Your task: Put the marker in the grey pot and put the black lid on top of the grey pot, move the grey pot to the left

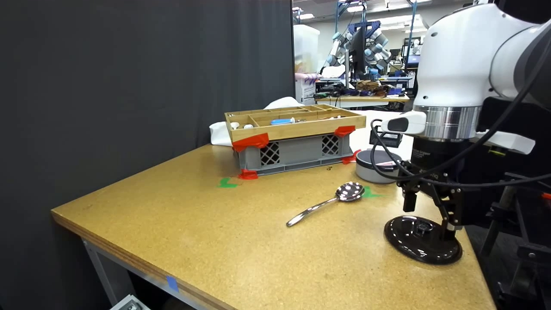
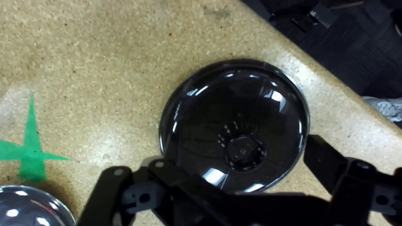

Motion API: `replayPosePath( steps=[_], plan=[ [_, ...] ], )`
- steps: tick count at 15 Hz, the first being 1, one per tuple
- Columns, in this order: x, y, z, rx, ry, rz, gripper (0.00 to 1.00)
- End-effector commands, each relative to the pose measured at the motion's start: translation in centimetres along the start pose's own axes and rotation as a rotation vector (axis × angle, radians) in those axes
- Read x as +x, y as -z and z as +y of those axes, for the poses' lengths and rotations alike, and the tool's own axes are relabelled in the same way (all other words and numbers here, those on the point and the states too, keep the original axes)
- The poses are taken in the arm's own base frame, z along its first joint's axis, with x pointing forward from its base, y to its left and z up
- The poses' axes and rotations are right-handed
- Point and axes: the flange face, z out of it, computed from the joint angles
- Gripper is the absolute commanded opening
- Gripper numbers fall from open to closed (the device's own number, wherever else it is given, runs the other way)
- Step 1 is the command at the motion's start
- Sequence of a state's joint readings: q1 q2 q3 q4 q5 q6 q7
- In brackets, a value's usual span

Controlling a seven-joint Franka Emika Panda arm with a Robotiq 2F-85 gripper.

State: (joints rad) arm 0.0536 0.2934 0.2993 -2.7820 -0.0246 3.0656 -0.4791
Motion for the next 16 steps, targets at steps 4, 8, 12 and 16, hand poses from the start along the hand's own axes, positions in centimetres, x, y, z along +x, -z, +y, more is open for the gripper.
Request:
replayPosePath(
  steps=[4,8,12,16],
  plan=[
    [-0.3,-0.7,0.3,-0.015,0.005,0.012,0.64],
    [0.0,-0.6,0.1,-0.023,0.011,0.017,0.36],
    [0.4,-0.1,-0.1,-0.032,0.017,0.025,0.11],
    [0.5,1.0,0.7,-0.039,-0.007,-0.002,0.09]
  ],
)
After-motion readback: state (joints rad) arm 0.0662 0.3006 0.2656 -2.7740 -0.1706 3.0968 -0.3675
